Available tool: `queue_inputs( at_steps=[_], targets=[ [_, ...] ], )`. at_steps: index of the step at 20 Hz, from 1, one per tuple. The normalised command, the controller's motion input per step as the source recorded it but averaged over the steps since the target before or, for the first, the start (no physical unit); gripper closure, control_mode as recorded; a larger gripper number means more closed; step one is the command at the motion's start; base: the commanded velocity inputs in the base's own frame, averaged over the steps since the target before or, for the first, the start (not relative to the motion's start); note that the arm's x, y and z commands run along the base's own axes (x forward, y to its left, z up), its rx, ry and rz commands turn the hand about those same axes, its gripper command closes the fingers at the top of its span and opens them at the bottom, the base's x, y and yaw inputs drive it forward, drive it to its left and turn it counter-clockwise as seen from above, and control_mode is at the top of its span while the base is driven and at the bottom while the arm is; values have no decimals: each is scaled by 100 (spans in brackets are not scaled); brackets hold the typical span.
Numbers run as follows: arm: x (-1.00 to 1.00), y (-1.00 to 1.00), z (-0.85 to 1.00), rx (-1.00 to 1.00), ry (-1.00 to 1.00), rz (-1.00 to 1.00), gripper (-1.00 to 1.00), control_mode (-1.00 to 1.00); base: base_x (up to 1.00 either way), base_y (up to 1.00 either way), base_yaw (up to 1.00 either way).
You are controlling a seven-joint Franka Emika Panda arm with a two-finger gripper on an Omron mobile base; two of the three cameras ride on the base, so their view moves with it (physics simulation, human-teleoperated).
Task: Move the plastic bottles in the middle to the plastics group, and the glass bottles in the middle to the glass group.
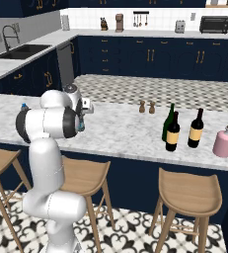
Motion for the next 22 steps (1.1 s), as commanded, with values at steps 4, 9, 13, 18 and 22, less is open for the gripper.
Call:
queue_inputs(
  at_steps=[4, 9, 13, 18, 22],
  targets=[
    [-56, 69, 21, 0, -11, 16, 100, -100, 0, 0, 0],
    [-29, 92, 25, 0, 0, 20, 100, -100, 0, 0, 0],
    [-5, 93, 31, -4, 0, 19, 100, -100, 0, 0, 0],
    [0, 80, 13, -8, 3, 15, 100, -100, 0, 0, 0],
    [0, 69, 0, -8, 5, 16, 100, -100, 0, 0, 0]
  ],
)
